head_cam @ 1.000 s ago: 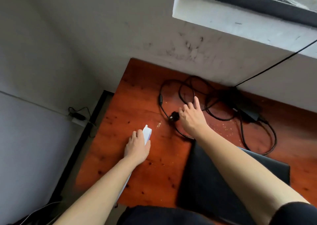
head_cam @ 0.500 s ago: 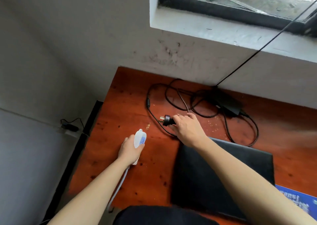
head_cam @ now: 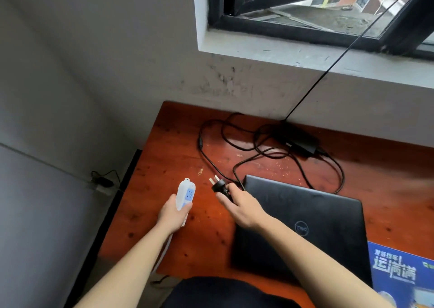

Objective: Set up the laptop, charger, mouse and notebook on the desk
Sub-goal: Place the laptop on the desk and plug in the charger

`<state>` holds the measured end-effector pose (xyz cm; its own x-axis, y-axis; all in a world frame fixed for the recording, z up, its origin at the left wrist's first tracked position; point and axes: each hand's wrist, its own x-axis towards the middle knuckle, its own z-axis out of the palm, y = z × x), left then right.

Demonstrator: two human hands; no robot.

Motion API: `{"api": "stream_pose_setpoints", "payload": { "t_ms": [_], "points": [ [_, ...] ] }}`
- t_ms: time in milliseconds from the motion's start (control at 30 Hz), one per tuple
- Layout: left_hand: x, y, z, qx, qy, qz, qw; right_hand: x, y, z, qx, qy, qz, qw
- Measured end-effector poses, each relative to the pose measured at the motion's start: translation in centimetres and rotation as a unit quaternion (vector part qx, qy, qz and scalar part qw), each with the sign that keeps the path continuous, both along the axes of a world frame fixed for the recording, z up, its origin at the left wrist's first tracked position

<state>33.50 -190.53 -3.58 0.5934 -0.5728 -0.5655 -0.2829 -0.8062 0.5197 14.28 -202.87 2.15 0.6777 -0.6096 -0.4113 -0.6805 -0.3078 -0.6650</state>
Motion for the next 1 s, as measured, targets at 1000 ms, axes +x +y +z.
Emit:
{"api": "stream_pose_setpoints", "payload": {
  "t_ms": [1000],
  "points": [
    [-2.4,0.5,8.2,-0.170,0.146,0.123,0.967,0.7,1.4,2.0,-0.202,-0.082,0.063,0.974]
  ]
}}
